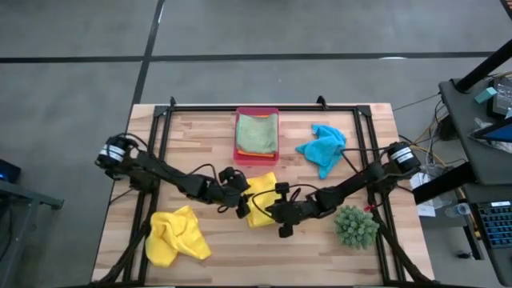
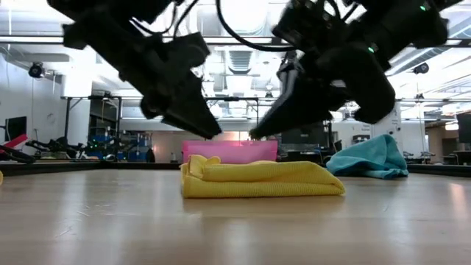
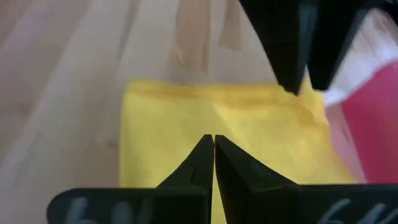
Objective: Fold microfiber towels
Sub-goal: Fold the top yellow towel
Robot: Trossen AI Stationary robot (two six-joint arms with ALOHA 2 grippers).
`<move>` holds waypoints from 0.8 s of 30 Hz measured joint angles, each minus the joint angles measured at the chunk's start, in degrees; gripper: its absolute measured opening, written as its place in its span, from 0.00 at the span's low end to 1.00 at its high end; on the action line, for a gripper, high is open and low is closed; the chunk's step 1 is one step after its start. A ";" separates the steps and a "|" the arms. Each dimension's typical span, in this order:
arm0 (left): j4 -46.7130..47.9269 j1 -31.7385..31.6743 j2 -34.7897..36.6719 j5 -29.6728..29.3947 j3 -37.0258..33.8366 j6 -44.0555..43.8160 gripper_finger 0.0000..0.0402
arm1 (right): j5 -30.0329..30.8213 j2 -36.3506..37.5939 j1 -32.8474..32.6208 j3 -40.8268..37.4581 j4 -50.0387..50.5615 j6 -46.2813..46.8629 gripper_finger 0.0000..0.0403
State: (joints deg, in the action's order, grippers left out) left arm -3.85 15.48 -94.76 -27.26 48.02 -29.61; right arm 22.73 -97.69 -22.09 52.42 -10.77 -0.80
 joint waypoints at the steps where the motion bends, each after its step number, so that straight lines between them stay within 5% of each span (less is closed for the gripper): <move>1: -0.39 -0.23 -1.11 -0.45 0.89 1.00 0.34 | 0.72 0.22 -0.02 -0.84 -0.13 0.15 0.02; 16: 1.86 -2.36 -10.89 -7.78 4.51 5.94 0.34 | 1.50 2.23 0.00 -7.71 -10.34 0.77 0.02; 24: 2.93 -2.35 -9.71 -8.18 4.56 6.01 0.16 | 1.45 1.96 0.09 -7.95 -10.70 0.68 0.02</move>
State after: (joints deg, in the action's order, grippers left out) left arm -0.92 13.13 -104.47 -35.44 52.58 -23.59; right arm 24.18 -95.72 -22.00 44.47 -21.47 -0.12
